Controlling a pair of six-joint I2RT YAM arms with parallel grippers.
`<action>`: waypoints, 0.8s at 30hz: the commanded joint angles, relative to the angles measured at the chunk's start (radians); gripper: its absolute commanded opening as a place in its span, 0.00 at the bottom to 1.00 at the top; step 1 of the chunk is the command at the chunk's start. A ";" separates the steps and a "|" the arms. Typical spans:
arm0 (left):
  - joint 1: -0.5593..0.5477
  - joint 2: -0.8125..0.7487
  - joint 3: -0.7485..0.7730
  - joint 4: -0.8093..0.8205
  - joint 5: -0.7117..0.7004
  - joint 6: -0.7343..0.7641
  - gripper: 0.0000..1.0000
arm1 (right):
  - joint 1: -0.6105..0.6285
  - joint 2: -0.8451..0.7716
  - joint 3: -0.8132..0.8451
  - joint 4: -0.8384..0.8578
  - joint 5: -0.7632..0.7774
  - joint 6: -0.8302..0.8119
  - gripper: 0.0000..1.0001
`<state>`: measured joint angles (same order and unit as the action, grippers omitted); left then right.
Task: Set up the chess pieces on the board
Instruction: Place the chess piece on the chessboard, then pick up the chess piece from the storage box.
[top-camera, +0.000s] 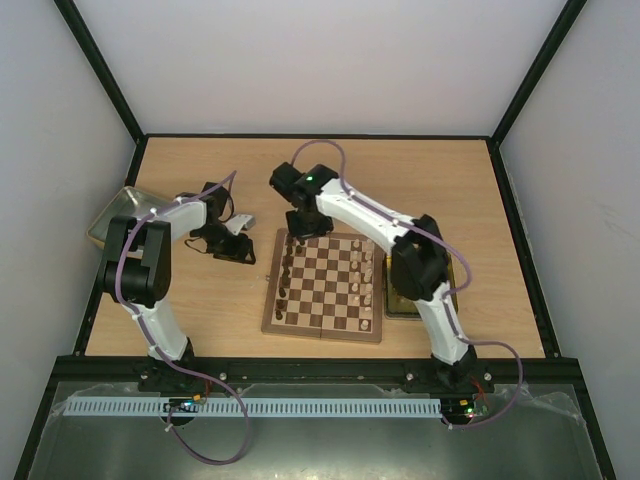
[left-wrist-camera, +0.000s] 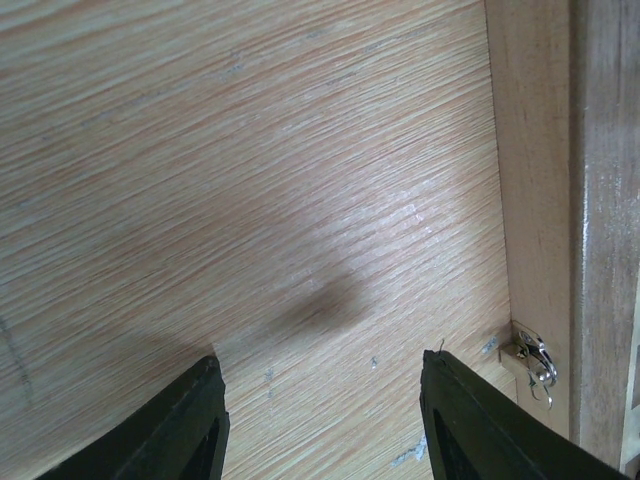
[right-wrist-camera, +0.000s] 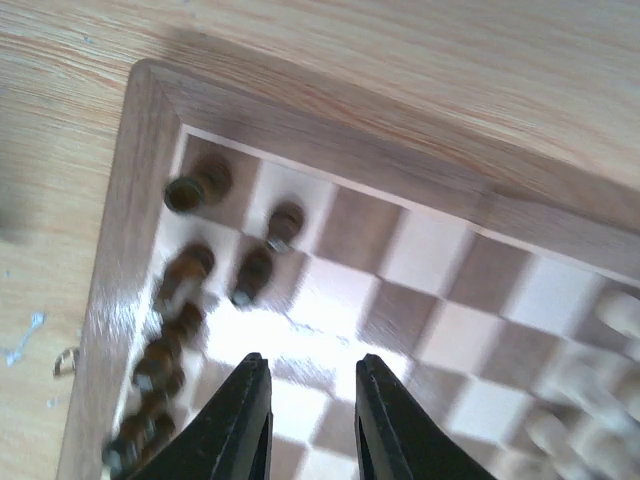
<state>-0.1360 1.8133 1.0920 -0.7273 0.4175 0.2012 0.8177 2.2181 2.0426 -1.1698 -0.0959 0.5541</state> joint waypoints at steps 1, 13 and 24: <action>0.004 -0.009 -0.007 -0.014 -0.001 -0.003 0.55 | -0.049 -0.227 -0.106 -0.052 0.070 0.032 0.23; 0.000 0.009 0.005 -0.019 0.002 -0.005 0.58 | -0.324 -0.680 -0.750 0.100 -0.003 0.075 0.30; -0.012 0.018 0.009 -0.020 -0.002 -0.006 0.62 | -0.439 -0.759 -0.994 0.238 -0.064 0.076 0.31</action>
<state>-0.1421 1.8133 1.0943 -0.7288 0.4259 0.1986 0.4046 1.4773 1.0966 -1.0138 -0.1352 0.6182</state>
